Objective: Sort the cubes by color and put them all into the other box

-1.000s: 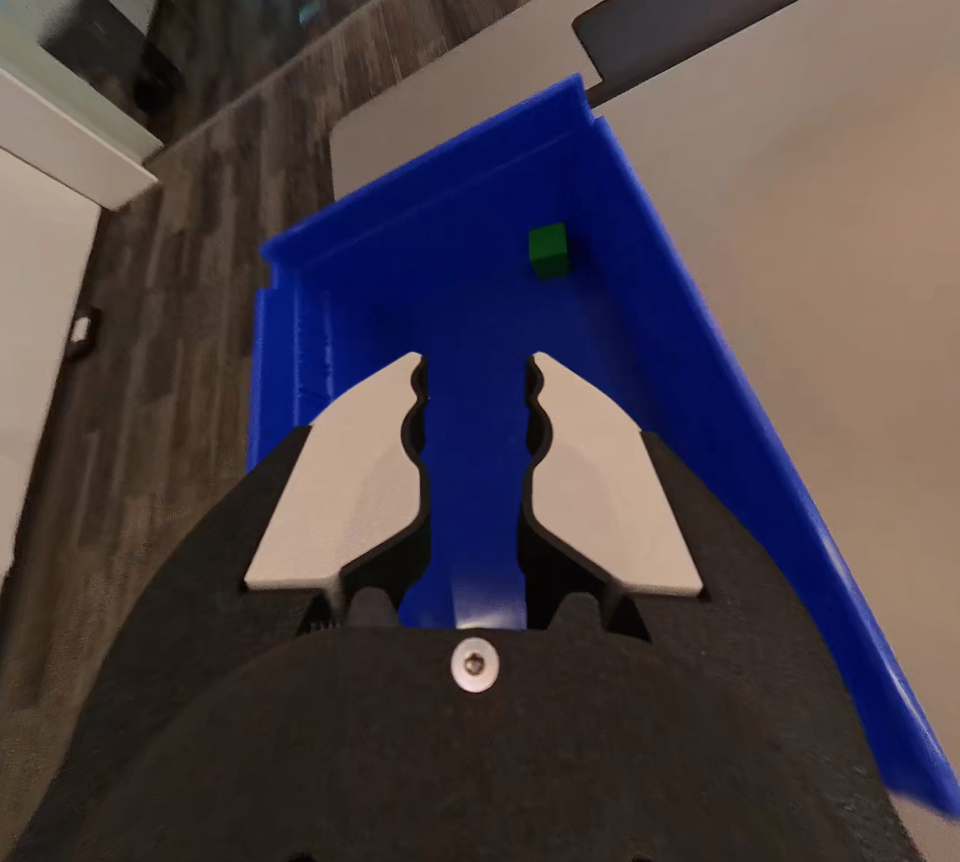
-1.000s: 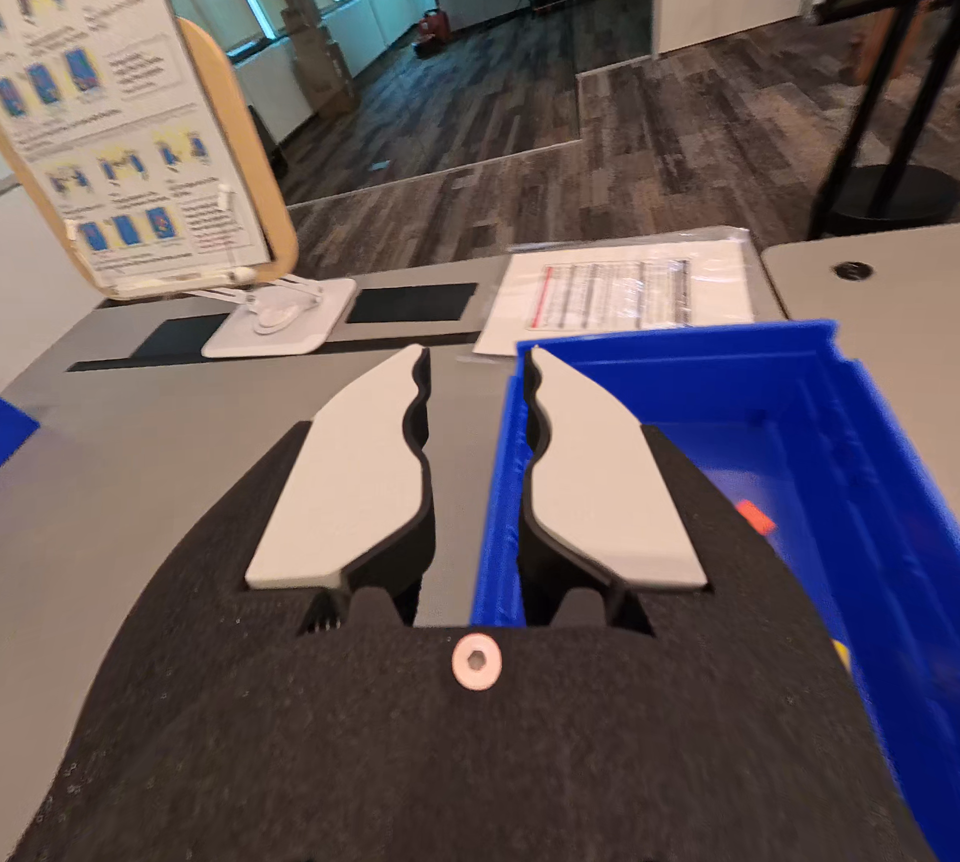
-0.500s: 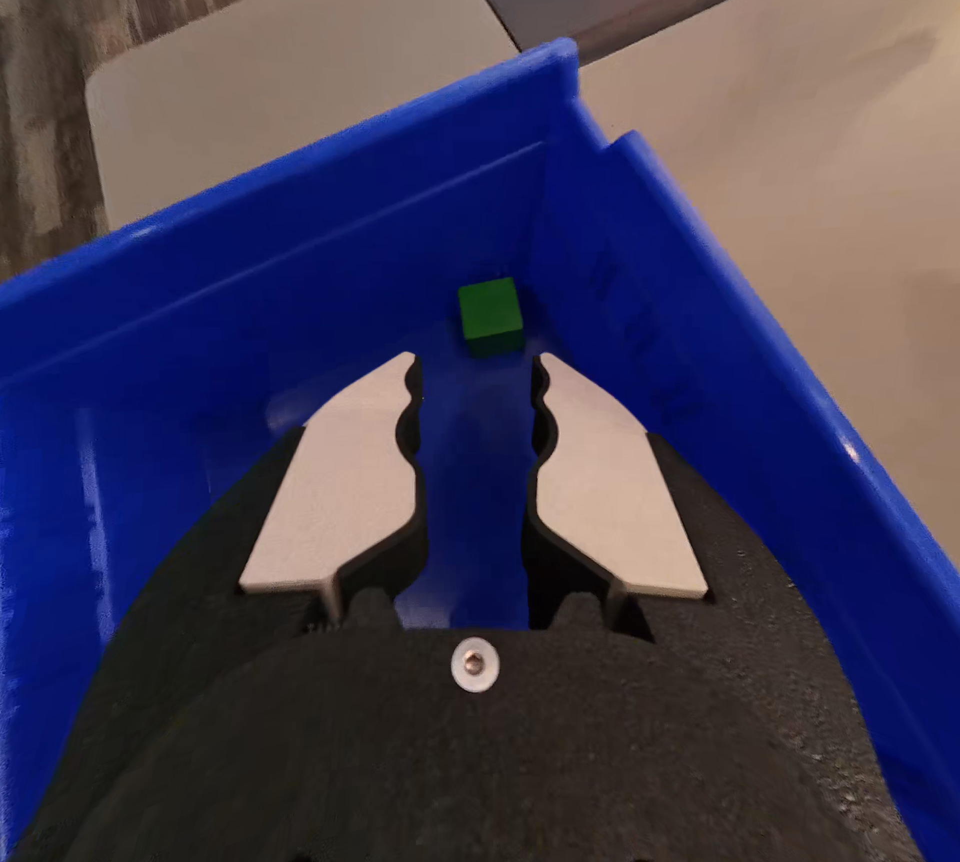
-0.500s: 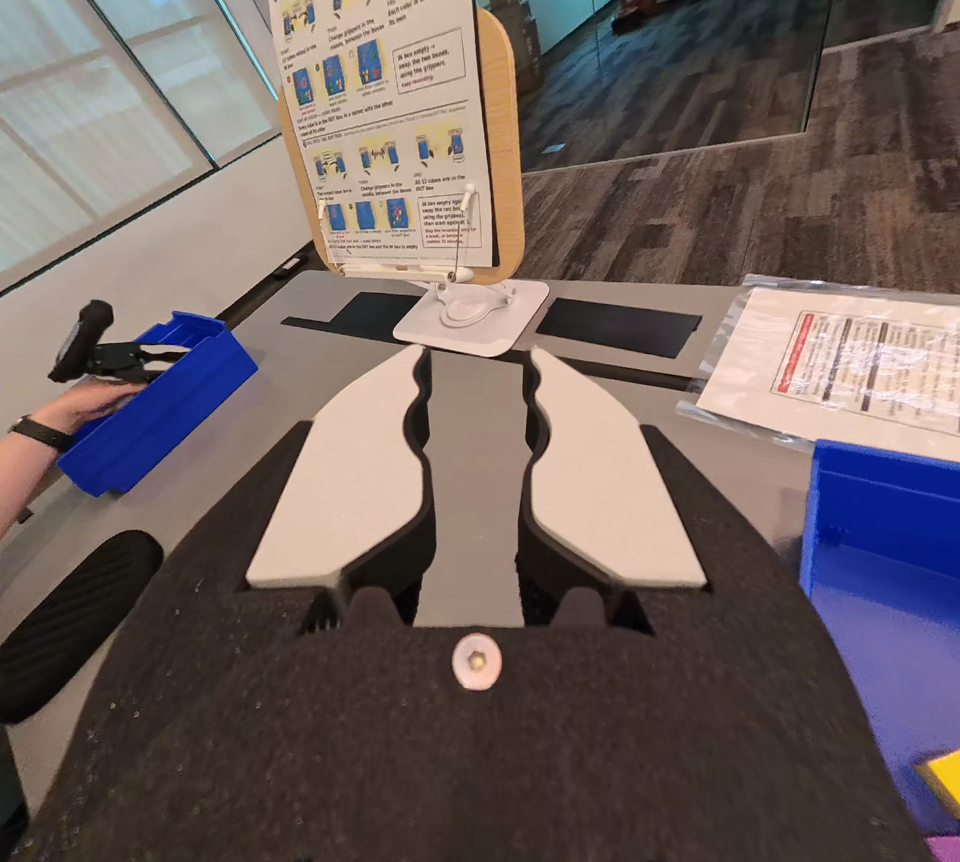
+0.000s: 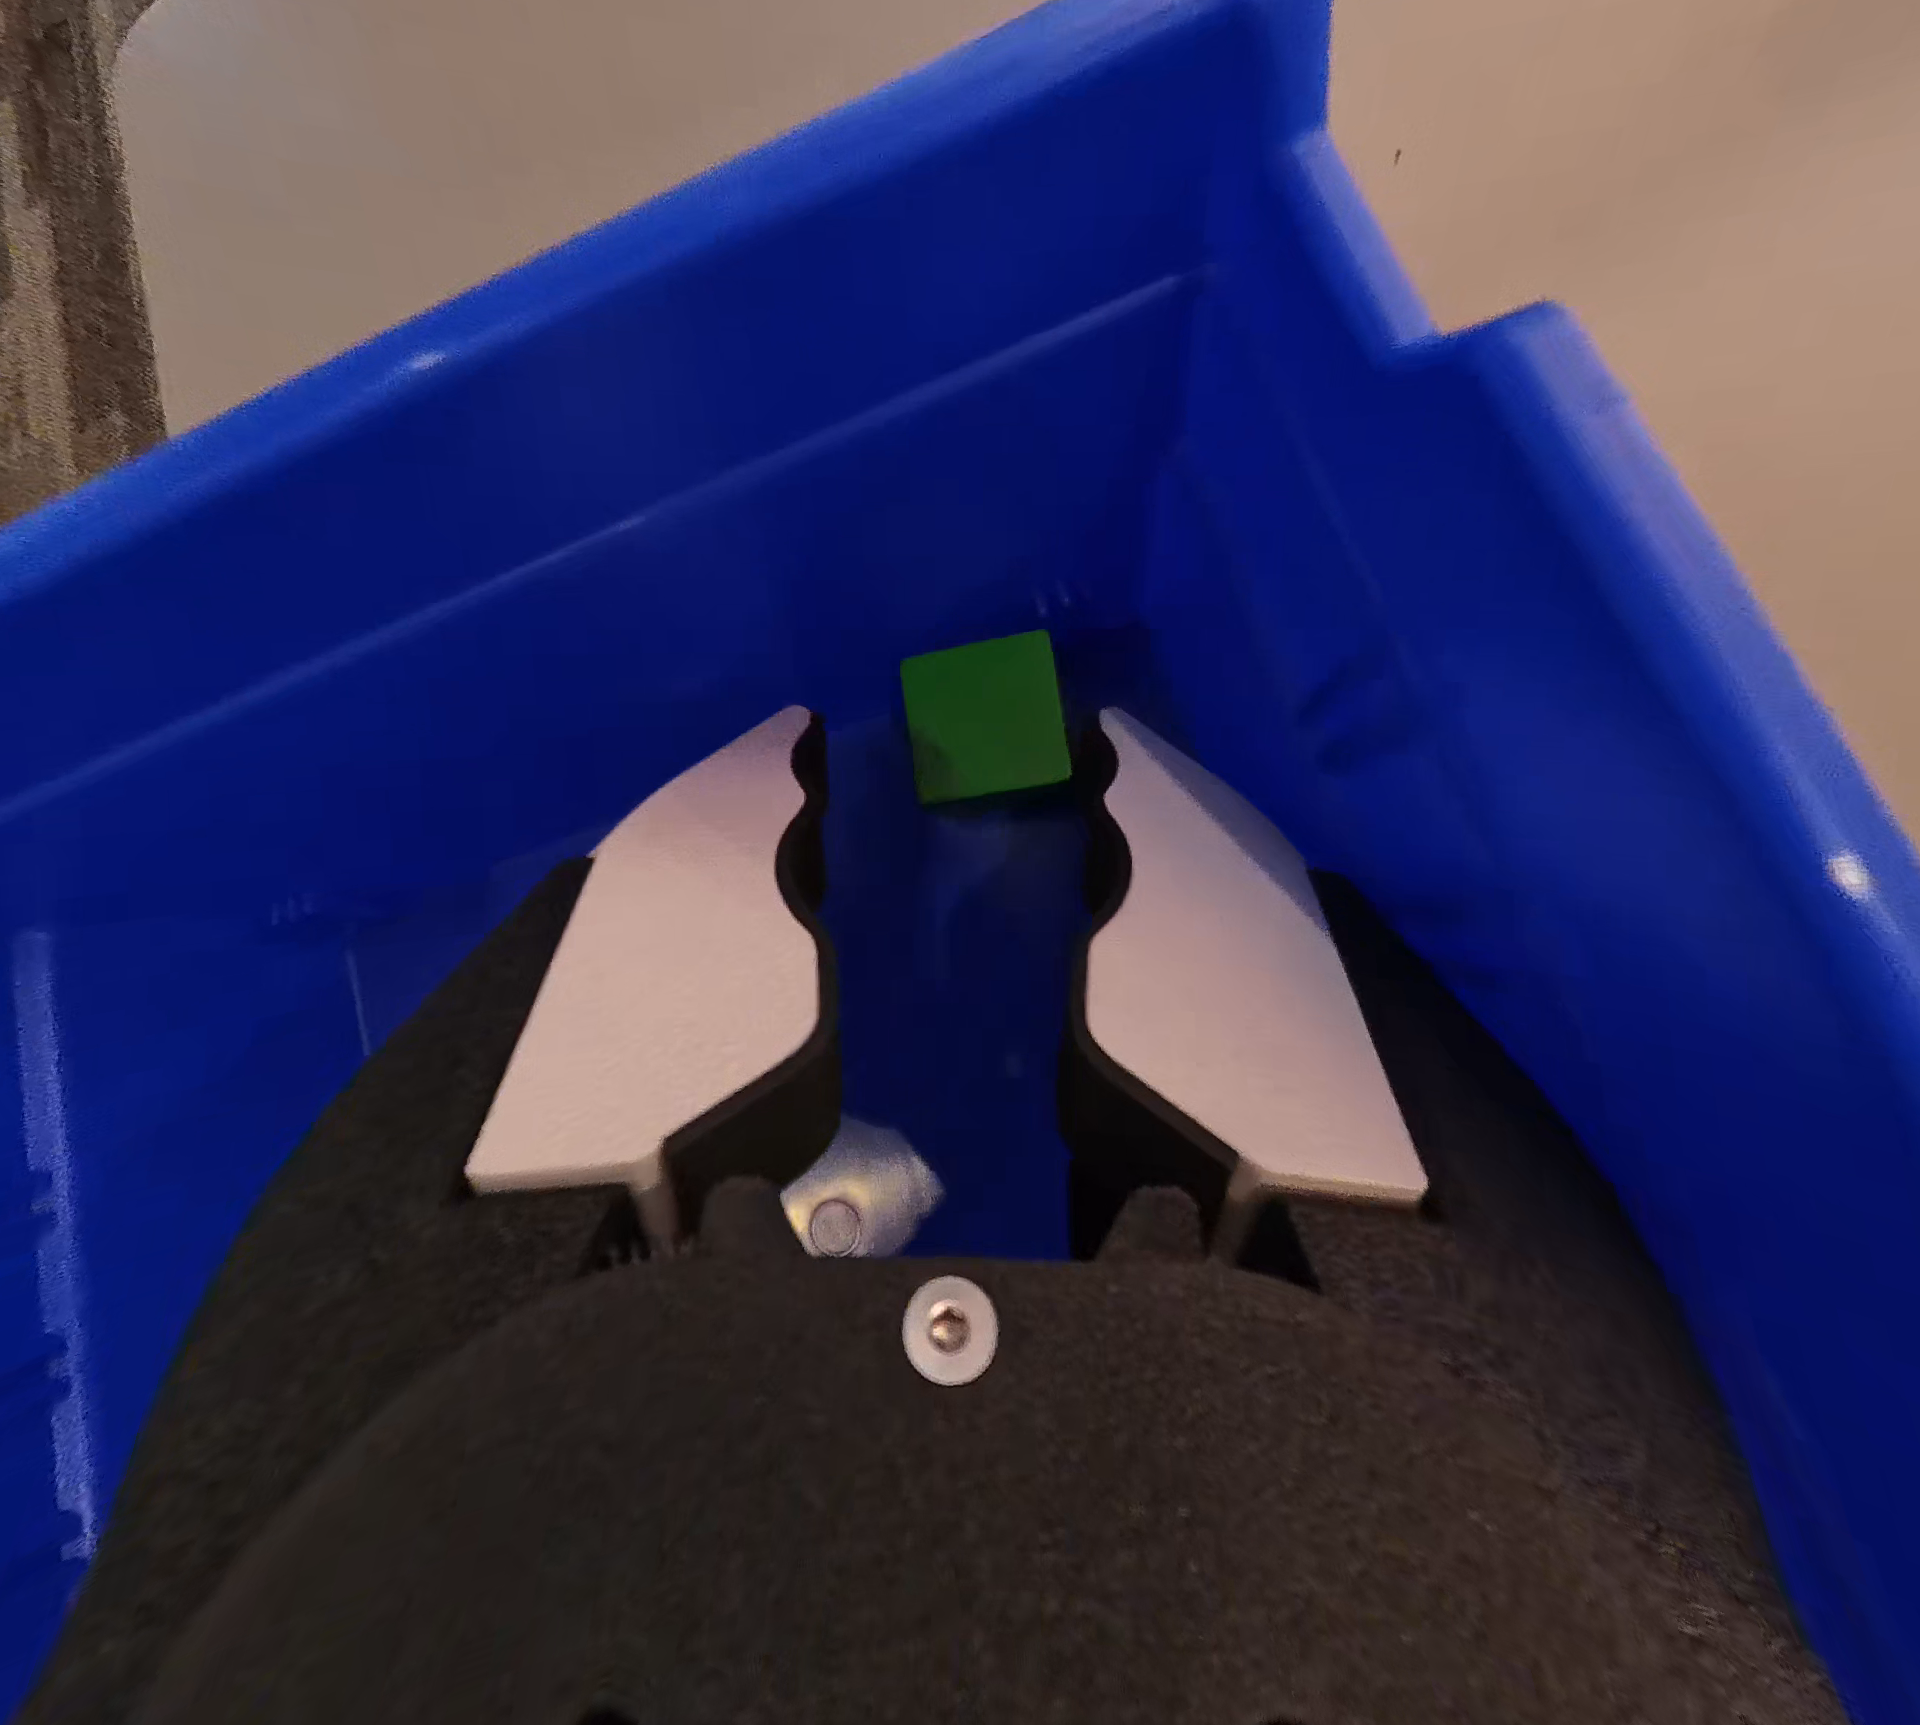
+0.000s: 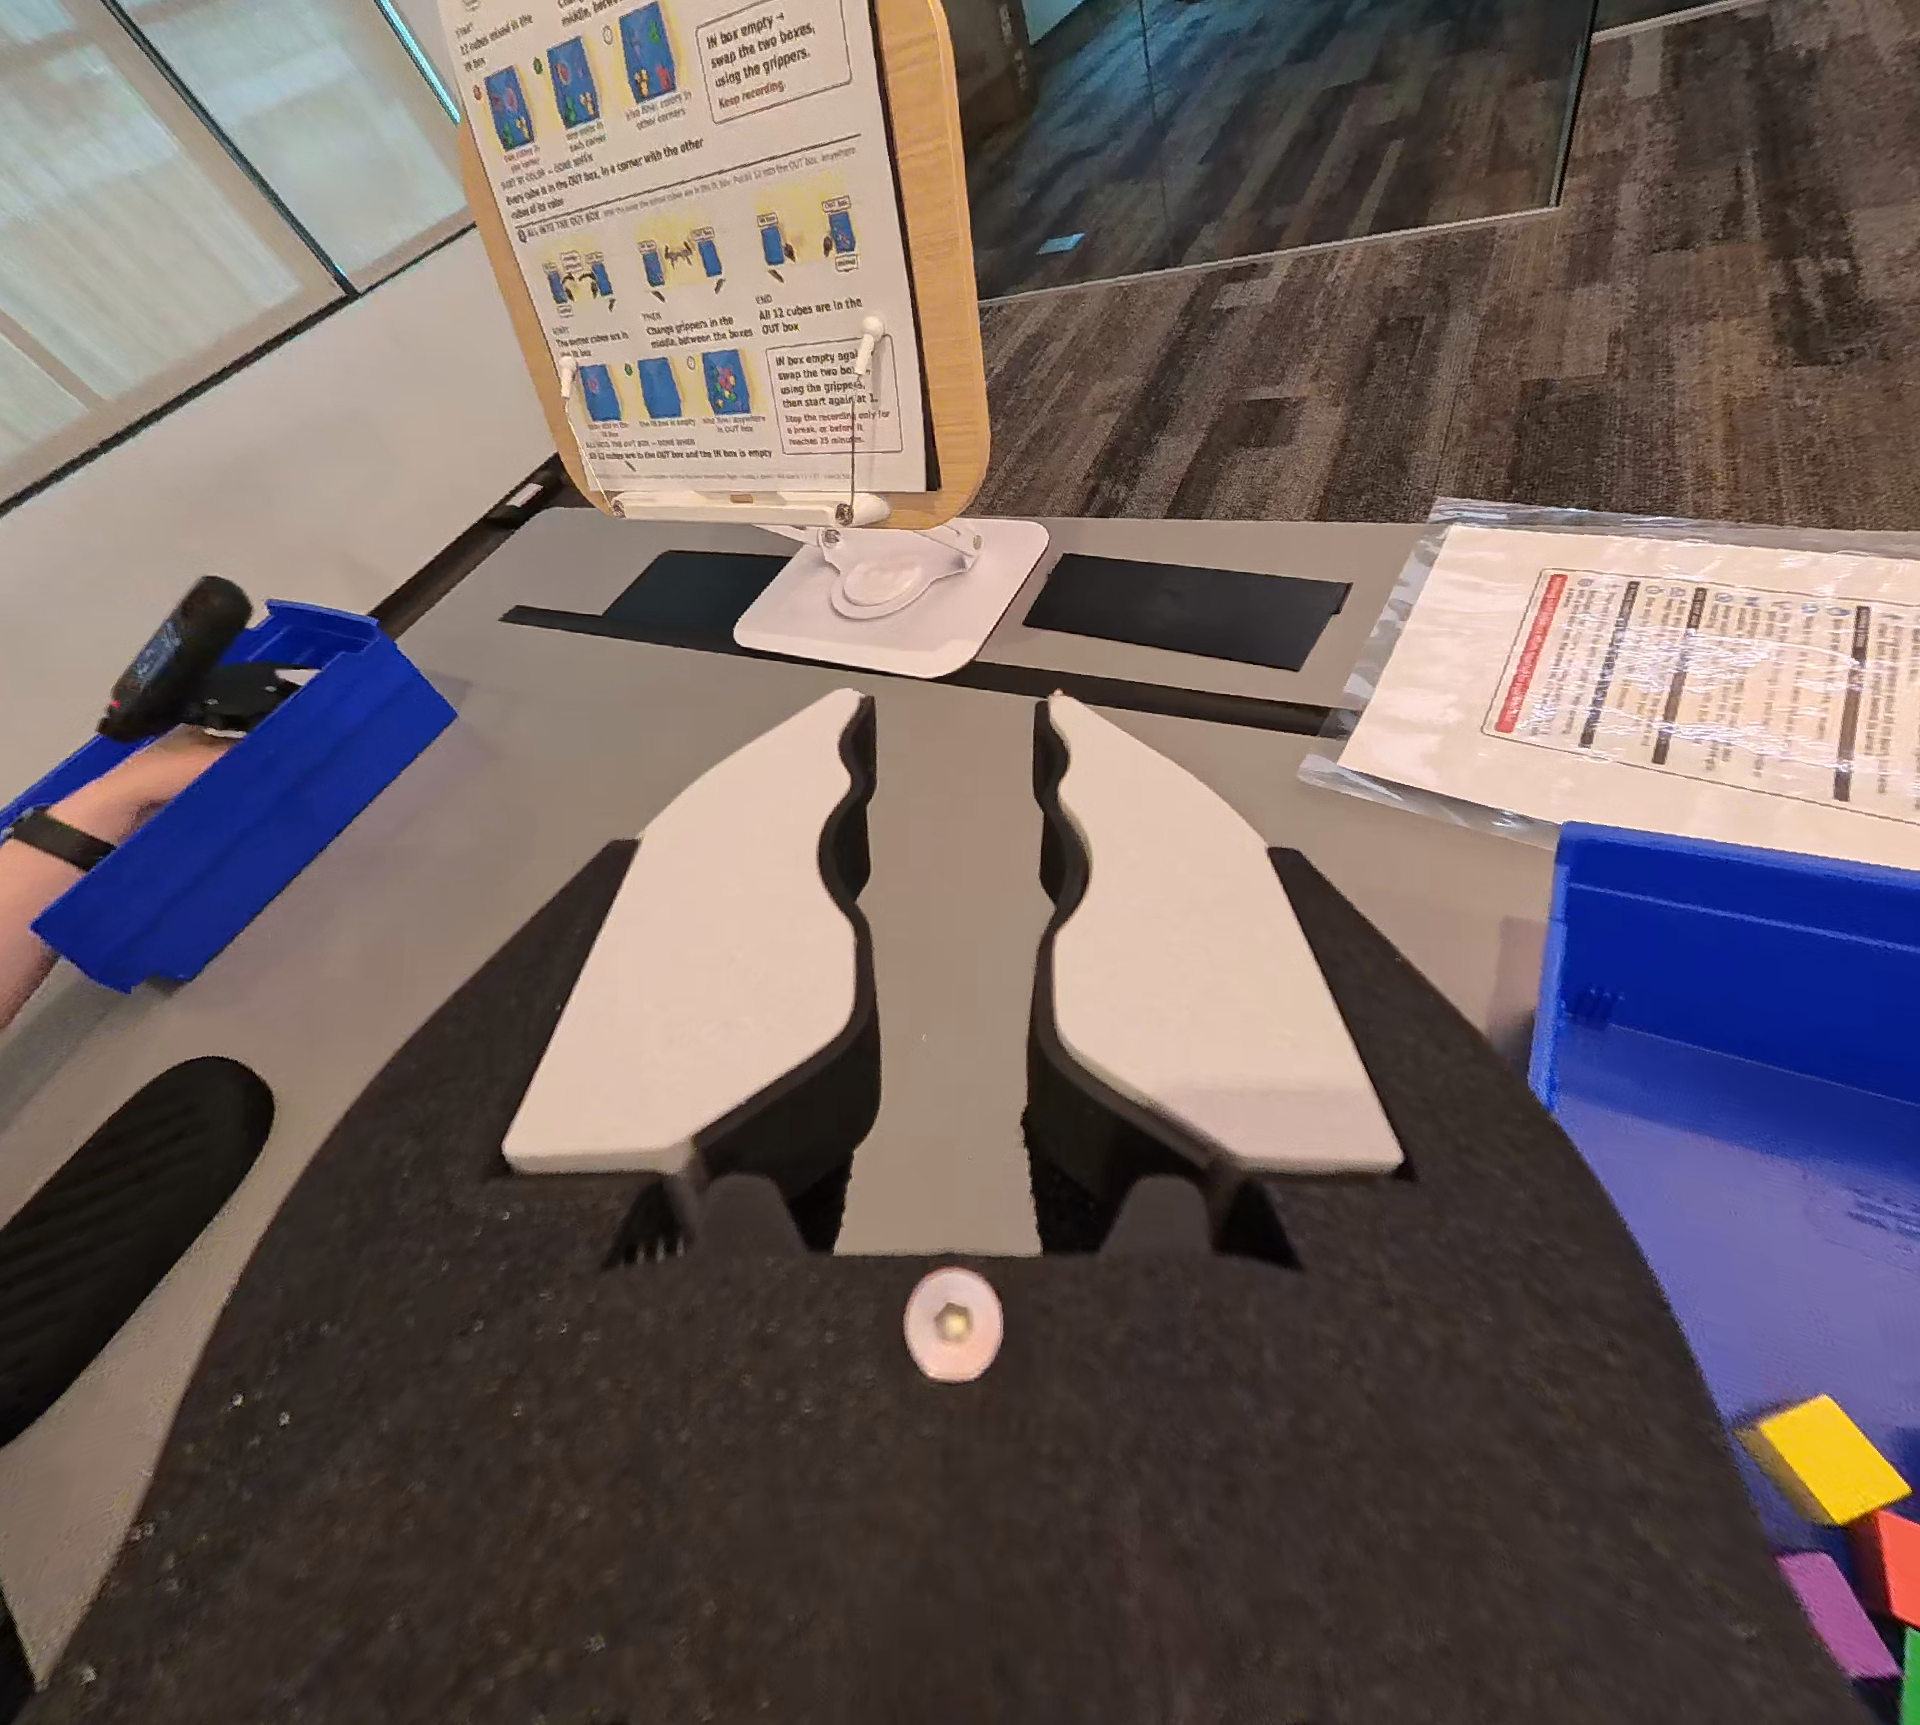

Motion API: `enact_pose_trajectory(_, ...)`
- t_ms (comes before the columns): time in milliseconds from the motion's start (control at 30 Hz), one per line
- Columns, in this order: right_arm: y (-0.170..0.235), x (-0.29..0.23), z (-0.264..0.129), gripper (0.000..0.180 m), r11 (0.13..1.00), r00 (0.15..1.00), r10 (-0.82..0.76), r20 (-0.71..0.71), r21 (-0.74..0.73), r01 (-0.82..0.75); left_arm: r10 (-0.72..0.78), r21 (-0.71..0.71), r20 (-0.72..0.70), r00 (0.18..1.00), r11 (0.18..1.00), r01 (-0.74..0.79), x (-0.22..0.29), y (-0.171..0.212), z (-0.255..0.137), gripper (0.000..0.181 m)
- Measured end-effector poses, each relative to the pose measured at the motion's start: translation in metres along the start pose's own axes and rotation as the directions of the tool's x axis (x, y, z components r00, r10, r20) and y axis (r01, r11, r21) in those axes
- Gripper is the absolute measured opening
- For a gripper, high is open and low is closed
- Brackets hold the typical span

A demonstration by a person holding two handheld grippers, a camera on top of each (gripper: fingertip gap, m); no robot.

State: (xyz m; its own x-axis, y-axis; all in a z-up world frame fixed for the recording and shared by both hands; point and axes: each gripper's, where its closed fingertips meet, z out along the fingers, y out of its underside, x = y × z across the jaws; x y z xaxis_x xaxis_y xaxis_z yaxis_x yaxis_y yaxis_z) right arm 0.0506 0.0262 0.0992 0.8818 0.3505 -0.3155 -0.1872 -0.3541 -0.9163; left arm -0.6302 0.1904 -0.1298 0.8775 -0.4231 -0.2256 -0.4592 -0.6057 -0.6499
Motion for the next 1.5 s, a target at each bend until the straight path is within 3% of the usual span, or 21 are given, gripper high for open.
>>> enact_pose_trajectory(167, -0.001, 0.0, -0.002, 0.028, 1.0, 1.0, 0.007, 0.018, 0.011, -0.008, 0.028, 0.008, 0.0, 1.0, 1.0, -0.028, 0.002, -0.002, 0.003, 0.032)
enact_pose_trajectory(367, 0.003, 0.003, -0.003, 0.028, 1.0, 1.0, 0.008, 0.022, -0.005, -0.008, 0.081, 0.032, 0.038, 0.996, 0.996, -0.083, -0.003, 0.002, -0.009, 0.031)
enact_pose_trajectory(600, 0.003, 0.002, 0.001, 0.028, 1.0, 0.999, 0.022, 0.049, -0.009, -0.022, 0.197, 0.208, 0.184, 0.963, 0.95, -0.234, -0.011, -0.004, -0.077, 0.031)
enact_pose_trajectory(767, 0.009, -0.021, 0.021, 0.028, 0.996, 0.996, -0.038, 0.081, -0.072, 0.044, 0.269, 0.349, 0.238, 0.933, 0.873, -0.341, 0.01, -0.033, -0.14, 0.03)
enact_pose_trajectory(967, 0.016, -0.099, 0.053, 0.029, 0.962, 0.949, -0.211, 0.233, -0.124, 0.244, 0.362, 0.566, 0.212, 0.908, 0.712, -0.416, 0.091, -0.098, -0.222, 0.03)
enact_pose_trajectory(1167, 0.039, -0.197, 0.066, 0.03, 0.917, 0.816, -0.268, 0.512, -0.124, 0.378, 0.472, 0.799, 0.114, 0.874, 0.479, -0.363, 0.21, -0.149, -0.291, 0.03)
enact_pose_trajectory(1333, 0.066, -0.241, 0.054, 0.034, 0.847, 0.699, -0.308, 0.645, -0.149, 0.511, 0.584, 0.864, 0.166, 0.795, 0.302, -0.403, 0.294, -0.172, -0.312, 0.03)
enact_pose_trajectory(1500, 0.064, -0.234, 0.032, 0.036, 0.831, 0.687, -0.321, 0.652, -0.153, 0.535, 0.671, 0.846, 0.256, 0.696, 0.193, -0.497, 0.361, -0.19, -0.305, 0.029)
